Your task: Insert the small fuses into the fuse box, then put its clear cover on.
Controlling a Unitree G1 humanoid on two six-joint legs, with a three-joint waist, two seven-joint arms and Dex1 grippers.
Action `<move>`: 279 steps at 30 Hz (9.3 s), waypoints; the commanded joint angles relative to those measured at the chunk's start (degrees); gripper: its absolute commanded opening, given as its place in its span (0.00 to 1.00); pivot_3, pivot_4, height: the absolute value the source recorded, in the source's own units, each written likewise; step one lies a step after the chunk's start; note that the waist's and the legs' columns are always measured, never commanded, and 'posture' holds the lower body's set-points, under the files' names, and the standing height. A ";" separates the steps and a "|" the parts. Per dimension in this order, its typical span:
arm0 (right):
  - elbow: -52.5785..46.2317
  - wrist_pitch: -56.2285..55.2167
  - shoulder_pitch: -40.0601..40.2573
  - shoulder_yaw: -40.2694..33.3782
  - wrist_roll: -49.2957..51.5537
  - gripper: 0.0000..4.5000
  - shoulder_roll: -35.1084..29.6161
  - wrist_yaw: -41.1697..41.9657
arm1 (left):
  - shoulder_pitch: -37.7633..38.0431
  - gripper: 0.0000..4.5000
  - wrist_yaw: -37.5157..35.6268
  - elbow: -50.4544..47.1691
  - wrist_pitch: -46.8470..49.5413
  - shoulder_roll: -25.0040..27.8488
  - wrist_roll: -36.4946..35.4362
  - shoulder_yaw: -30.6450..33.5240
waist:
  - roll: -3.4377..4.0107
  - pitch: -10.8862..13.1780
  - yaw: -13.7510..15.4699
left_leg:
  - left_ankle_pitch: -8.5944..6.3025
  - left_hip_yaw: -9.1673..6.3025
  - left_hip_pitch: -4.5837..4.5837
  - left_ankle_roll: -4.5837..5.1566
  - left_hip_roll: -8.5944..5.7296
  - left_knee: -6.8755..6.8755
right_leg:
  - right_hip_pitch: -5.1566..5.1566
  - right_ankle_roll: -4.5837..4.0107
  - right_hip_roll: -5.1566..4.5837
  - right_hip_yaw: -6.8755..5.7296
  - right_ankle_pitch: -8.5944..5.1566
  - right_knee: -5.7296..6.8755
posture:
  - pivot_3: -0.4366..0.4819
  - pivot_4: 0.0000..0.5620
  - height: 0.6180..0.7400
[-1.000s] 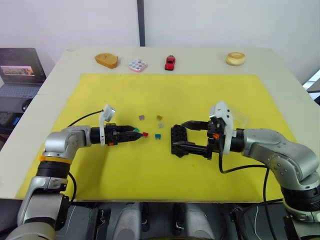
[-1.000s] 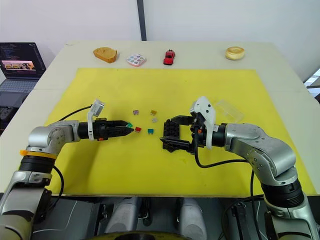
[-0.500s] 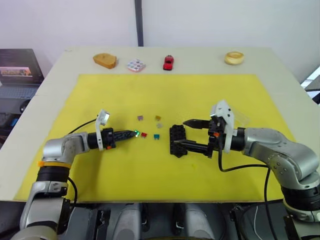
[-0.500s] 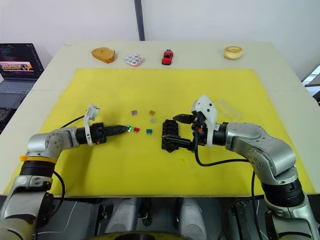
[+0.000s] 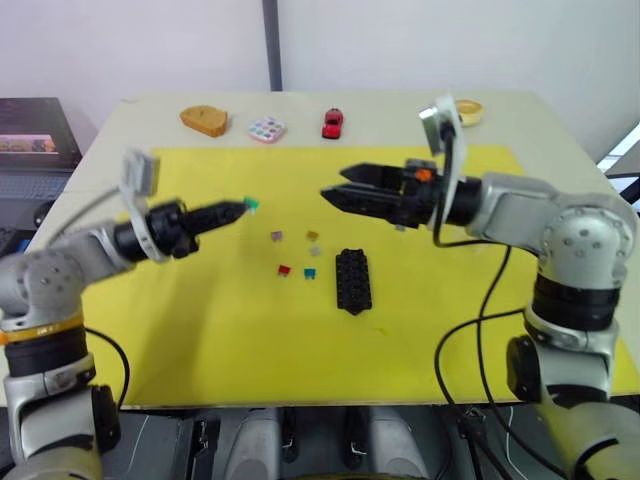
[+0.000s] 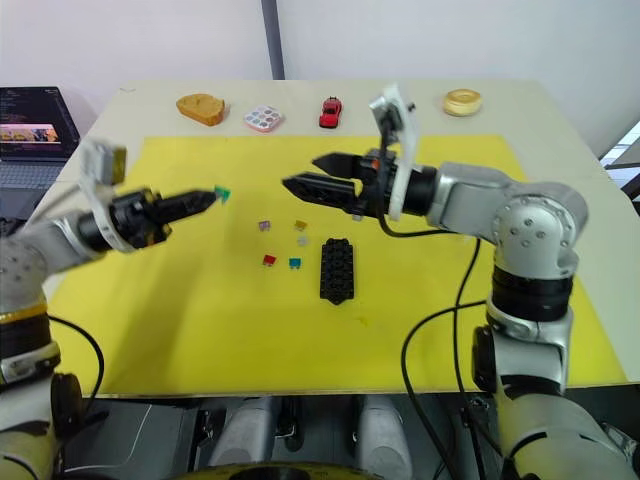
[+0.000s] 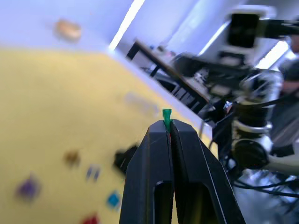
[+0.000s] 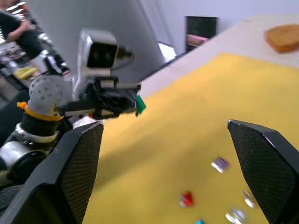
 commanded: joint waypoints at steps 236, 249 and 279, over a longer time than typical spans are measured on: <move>-3.62 -46.58 22.59 22.97 -46.73 0.01 -17.79 42.37 | 21.61 1.00 -2.97 -22.68 -29.28 10.18 23.62 -22.30 | -0.02 -0.03 0.17 | 0.05 0.02 0.35 -0.05 0.17 -0.28 | 0.32 0.07 0.34 -0.04 0.05 -0.35 | 0.48 0.27 1.00; 0.22 -49.69 24.79 25.46 -49.80 0.01 -17.53 42.11 | 22.01 1.00 -3.27 -20.62 -31.33 10.09 25.16 -22.39 | -0.02 -0.03 0.20 | 0.06 0.01 0.36 -0.06 0.17 -0.26 | 0.35 0.08 0.36 -0.04 0.05 -0.35 | 0.48 0.27 1.00; -3.18 -28.87 23.12 4.56 -29.34 0.01 -24.99 40.63 | 20.57 1.00 -4.70 -4.60 -26.96 16.86 21.00 -7.34 | 0.00 -0.02 1.10 | 0.03 -0.02 0.32 -0.02 0.19 -0.28 | 0.27 0.07 0.36 -0.05 0.05 -0.34 | 0.48 0.27 1.00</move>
